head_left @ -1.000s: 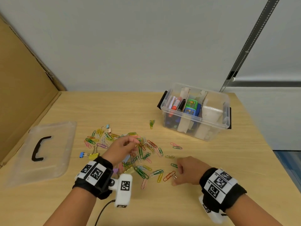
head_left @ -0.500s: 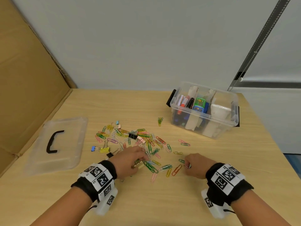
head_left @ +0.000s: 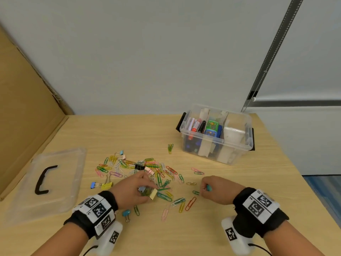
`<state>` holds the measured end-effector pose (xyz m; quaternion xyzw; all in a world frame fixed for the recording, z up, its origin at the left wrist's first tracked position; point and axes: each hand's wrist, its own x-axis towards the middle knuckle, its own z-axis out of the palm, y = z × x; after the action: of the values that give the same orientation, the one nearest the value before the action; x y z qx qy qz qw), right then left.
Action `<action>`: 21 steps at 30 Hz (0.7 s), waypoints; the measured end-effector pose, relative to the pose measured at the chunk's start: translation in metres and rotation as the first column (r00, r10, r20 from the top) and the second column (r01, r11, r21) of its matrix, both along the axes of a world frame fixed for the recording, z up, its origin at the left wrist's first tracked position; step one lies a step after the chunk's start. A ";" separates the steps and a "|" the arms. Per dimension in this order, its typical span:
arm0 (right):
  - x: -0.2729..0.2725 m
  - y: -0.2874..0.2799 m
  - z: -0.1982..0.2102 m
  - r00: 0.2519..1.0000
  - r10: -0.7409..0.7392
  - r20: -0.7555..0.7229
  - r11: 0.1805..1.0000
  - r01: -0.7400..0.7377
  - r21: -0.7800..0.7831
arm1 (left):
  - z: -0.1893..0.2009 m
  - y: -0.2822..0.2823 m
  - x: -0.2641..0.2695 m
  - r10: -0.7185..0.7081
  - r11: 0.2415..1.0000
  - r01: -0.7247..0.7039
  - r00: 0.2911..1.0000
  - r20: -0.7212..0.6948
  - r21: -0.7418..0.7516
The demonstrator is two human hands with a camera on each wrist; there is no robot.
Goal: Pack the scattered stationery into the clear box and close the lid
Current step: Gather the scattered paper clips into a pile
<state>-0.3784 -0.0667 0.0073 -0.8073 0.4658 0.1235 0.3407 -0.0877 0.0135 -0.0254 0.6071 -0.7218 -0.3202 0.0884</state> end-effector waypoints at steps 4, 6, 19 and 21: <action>-0.014 -0.014 0.059 0.975 -0.123 0.187 0.989 0.104 0.108 | 0.002 -0.003 0.002 0.066 0.997 -0.068 0.996 -0.051 -0.028; -0.024 -0.036 0.084 0.954 -0.188 0.233 0.982 0.184 0.039 | 0.004 -0.005 0.000 0.116 0.992 -0.121 0.987 -0.112 -0.039; -0.046 -0.200 0.080 0.892 -0.434 0.124 0.831 0.450 -0.327 | 0.008 -0.014 -0.022 0.309 0.947 -0.323 0.905 -0.291 0.002; -0.049 -0.201 0.079 0.906 -0.415 0.082 0.848 0.418 -0.326 | 0.012 -0.012 -0.025 0.322 0.945 -0.323 0.894 -0.313 0.050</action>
<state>-0.4272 -0.2681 0.0865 -0.7336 0.6424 -0.0380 0.2185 -0.1131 0.0018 -0.0133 0.6588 -0.5882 -0.3931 0.2558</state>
